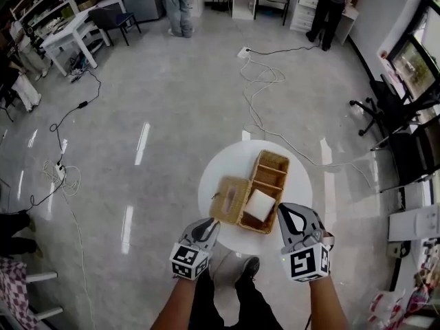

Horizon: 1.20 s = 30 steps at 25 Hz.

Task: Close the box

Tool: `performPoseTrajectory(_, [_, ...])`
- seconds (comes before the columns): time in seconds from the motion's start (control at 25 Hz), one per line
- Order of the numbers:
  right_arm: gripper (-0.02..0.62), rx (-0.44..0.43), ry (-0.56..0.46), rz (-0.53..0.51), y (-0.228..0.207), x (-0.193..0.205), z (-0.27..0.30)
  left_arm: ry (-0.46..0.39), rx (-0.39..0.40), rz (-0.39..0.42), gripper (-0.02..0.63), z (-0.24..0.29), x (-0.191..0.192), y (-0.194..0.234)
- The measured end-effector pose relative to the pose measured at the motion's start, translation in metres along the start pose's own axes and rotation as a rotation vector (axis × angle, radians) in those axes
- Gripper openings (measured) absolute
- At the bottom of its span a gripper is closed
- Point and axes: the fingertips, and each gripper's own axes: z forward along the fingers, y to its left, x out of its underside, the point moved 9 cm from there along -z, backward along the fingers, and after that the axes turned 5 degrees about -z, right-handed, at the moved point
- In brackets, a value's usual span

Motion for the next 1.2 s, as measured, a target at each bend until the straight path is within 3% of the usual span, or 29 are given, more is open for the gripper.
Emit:
performPoseTrajectory(0.28, [-0.006, -0.055, 0.023, -0.010, 0.013, 0.021, 0.028, 0.044, -0.038, -0.202, 0.048, 0.021, 0.051, 0.016])
performPoseTrajectory(0.44, [-0.006, -0.081, 0.033, -0.020, 0.020, 0.028, 0.042, 0.071, -0.046, -0.327, 0.101, 0.029, 0.075, 0.024])
performPoseTrajectory(0.64, [-0.006, -0.101, 0.043, -0.045, 0.022, 0.035, 0.055, 0.082, -0.017, -0.493, 0.123, 0.043, 0.092, 0.029])
performPoseTrajectory(0.8, [-0.006, -0.114, 0.050, -0.053, 0.025, 0.042, 0.061, 0.060, 0.006, -0.644, 0.129, 0.052, 0.102, 0.031])
performPoseTrajectory(1.08, [-0.006, -0.120, 0.062, -0.057, 0.025, 0.050, 0.068, 0.015, 0.059, -0.834, 0.129, 0.062, 0.114, 0.038])
performPoseTrajectory(1.2, [-0.006, -0.119, 0.068, -0.054, 0.021, 0.055, 0.070, -0.040, 0.118, -0.974, 0.127, 0.064, 0.120, 0.037])
